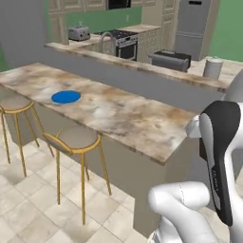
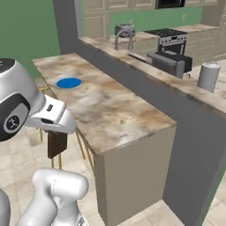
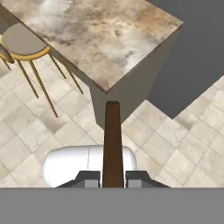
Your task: Start the toaster. Once the lever pops up, take the bread to the plate on the dining counter.
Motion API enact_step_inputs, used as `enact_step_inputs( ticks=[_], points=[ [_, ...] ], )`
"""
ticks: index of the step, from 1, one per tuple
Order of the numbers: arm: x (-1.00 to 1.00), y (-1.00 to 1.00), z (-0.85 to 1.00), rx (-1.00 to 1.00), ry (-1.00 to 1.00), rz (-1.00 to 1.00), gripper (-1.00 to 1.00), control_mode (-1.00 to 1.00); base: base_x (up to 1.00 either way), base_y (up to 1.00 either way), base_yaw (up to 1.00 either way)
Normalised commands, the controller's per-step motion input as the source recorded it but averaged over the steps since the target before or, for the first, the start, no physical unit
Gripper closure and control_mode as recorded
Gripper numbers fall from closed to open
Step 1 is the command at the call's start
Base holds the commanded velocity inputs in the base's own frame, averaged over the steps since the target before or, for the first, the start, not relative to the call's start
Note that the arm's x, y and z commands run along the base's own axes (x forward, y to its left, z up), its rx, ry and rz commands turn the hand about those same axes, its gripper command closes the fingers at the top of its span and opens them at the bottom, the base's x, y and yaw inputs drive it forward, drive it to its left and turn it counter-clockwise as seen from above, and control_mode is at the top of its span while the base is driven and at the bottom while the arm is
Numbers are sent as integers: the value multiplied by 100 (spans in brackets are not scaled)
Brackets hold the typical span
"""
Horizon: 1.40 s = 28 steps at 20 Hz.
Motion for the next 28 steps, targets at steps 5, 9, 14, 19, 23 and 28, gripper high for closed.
enact_step_inputs(
  ticks=[5, 9, 14, 19, 23, 28],
  points=[
    [0, 0, 0, 0, 0, 0, 100, 100, 58, 100, -49],
    [0, 0, 0, 0, 0, 0, 100, 100, 5, 100, -41],
    [0, 0, 0, 0, 0, 0, 100, 100, -3, 100, -42],
    [0, 0, 0, 0, 0, 0, 100, 100, -29, 100, -42],
    [0, 0, 0, 0, 0, 0, 100, 100, -29, 100, -40],
    [0, 0, 0, 0, 0, 0, 100, 100, -2, 100, -32]
  ],
)
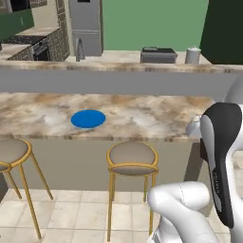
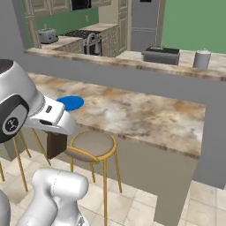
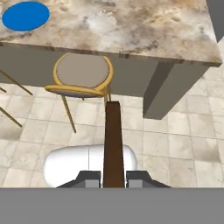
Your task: Start the toaster. Once the lever pops up, take the bread to the plate on the dining counter.
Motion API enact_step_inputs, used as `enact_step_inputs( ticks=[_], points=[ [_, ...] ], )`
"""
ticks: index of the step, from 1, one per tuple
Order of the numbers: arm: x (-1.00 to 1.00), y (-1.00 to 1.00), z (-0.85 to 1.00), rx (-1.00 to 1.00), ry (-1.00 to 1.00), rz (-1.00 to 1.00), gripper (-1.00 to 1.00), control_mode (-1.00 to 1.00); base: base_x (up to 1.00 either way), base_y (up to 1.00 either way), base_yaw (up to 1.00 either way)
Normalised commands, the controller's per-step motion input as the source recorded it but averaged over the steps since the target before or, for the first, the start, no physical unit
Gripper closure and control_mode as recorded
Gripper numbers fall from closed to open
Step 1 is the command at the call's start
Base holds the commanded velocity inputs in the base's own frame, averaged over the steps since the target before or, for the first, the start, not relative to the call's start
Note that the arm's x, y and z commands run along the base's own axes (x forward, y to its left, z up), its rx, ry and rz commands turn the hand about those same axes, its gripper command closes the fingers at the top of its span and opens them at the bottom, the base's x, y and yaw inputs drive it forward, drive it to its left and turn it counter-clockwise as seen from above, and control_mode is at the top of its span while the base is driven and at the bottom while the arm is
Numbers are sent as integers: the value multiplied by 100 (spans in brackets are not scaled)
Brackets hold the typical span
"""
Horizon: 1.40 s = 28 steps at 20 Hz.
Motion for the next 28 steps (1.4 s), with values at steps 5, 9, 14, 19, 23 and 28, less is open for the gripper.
enact_step_inputs(
  ticks=[5, 9, 14, 19, 23, 28],
  points=[
    [0, 0, 0, 0, 0, 0, 100, 100, 0, 100, -29],
    [0, 0, 0, 0, 0, 0, 100, 100, 0, 100, -31],
    [0, 0, 0, 0, 0, 0, 100, 100, 29, 85, -27],
    [0, 0, 0, 0, 0, 0, 100, 100, 57, 44, -23],
    [0, 0, 0, 0, 0, 0, 100, 100, 66, 46, -25],
    [0, 0, 0, 0, 0, 0, 100, 100, 77, 26, -12]
  ],
)
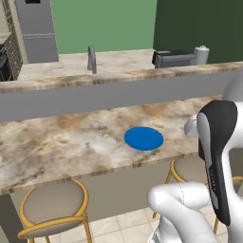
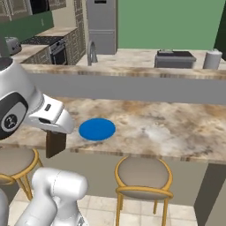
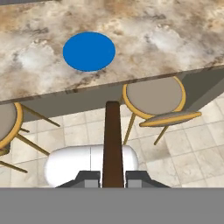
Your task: Start the toaster. Once the lever pops up, take the bread to the plate on the dining counter.
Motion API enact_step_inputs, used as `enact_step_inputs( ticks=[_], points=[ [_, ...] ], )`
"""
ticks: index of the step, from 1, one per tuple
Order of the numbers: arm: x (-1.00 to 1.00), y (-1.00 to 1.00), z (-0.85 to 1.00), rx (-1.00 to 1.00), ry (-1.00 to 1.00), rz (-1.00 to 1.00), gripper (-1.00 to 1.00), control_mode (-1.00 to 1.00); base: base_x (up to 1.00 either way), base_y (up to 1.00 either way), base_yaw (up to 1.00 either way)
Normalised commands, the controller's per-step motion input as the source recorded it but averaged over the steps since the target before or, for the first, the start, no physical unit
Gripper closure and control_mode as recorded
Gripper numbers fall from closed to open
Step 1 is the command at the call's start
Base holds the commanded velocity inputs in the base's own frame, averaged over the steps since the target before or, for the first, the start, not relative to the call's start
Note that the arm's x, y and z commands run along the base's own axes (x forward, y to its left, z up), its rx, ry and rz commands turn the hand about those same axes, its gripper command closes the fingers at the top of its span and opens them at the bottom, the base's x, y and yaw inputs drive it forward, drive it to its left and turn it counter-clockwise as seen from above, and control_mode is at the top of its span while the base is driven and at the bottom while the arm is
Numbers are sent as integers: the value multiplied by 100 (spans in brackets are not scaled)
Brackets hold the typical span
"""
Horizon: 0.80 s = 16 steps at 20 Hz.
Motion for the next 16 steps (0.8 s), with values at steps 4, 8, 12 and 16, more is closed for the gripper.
enact_step_inputs(
  ticks=[4, 8, 12, 16],
  points=[
    [0, 0, 0, 0, 0, 0, 100, 100, 76, 25, -6],
    [0, 0, 0, 0, 0, 0, 100, 100, 76, 14, -3],
    [74, 1, -27, 0, 0, 1, 100, -100, 22, 2, 0],
    [100, 0, -57, 3, 0, 15, 100, -100, 0, 0, 0]
  ],
)
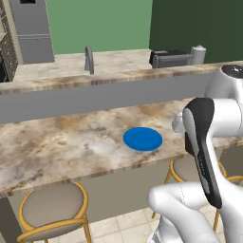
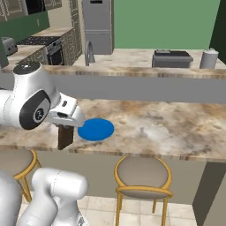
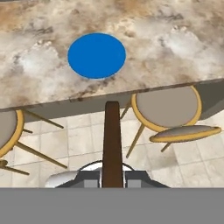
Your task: Start the toaster. Once the lever pops up, take the bread to the plate on the dining counter.
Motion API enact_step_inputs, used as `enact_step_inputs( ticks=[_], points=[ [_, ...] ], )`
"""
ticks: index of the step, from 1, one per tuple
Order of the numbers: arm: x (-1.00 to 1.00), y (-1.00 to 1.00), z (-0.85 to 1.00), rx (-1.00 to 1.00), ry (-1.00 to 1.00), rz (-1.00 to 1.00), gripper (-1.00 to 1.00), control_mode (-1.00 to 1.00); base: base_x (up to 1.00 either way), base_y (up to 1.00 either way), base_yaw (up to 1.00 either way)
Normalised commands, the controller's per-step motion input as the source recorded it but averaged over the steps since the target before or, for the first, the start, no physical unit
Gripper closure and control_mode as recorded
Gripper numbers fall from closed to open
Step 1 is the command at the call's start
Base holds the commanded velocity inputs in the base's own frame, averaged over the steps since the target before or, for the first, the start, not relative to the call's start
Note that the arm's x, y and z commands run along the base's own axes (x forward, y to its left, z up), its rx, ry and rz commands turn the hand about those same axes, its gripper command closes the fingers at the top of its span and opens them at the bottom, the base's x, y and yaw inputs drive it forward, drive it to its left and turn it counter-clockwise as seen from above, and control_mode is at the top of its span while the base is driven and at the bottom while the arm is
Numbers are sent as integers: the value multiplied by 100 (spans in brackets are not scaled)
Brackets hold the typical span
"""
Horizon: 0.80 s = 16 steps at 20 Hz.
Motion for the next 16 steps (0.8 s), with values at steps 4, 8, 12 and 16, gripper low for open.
enact_step_inputs(
  ticks=[4, 8, 12, 16],
  points=[
    [100, 0, -67, 7, 0, 23, 100, -100, 0, 0, 0],
    [98, 0, -51, 5, 0, 16, 100, -100, 0, 0, 0],
    [65, 0, -25, 3, -10, 5, 100, -100, 0, 0, 0],
    [54, 0, -12, 0, -14, 0, 100, -100, 0, 0, 0]
  ],
)
